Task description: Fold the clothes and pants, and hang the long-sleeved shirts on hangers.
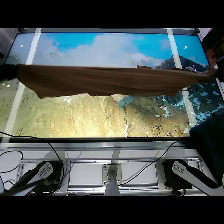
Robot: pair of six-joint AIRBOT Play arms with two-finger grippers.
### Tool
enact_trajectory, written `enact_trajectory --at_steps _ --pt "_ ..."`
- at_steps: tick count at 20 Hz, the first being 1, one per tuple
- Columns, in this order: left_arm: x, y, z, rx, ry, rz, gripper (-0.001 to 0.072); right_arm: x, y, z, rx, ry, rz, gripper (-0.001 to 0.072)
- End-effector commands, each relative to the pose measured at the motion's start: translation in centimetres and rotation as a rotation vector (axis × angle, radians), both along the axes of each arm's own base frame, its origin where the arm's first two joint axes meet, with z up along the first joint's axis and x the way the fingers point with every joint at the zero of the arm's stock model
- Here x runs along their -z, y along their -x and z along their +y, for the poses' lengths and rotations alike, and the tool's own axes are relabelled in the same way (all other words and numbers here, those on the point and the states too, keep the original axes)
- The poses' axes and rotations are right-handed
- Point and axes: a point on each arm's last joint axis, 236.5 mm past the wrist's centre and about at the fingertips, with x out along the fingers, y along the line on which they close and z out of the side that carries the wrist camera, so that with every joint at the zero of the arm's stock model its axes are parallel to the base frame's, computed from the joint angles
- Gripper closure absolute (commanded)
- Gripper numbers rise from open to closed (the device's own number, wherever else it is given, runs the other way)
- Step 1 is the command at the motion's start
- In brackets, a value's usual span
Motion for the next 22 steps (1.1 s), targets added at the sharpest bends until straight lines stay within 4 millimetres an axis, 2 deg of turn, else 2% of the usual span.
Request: enact_trajectory --at_steps 1,4,9,11,13,15,22 --pt "5.7 3.9 -1.1 0.012 0.005 0.135 0.0688 1.8 5.9 1.3 -0.097 0.147 0.112 0.0673" --pt "11.0 8.8 -1.8 -0.018 0.026 0.24 0.0688 5.8 10.8 3.0 -0.1 0.143 0.19 0.0672" --pt "15.9 16.1 -3.5 0.056 -0.024 0.477 0.0687 10.0 17.7 5.2 -0.147 0.138 0.377 0.0671" --pt "17.2 18.7 -2.0 0.004 -0.06 0.601 0.0687 11.0 20.1 5.7 -0.183 0.13 0.487 0.0671" --pt "18.2 21.3 0.8 -0.104 -0.128 0.719 0.0687 11.8 22.4 5.5 -0.205 0.137 0.605 0.0671" --pt "18.4 23.1 2.8 -0.182 -0.181 0.792 0.0687 11.9 23.3 5.2 -0.197 0.146 0.645 0.0671" --pt "18.8 24.1 1.3 -0.157 -0.118 0.84 0.0682 12.0 23.6 5.4 -0.2 0.132 0.655 0.0659"
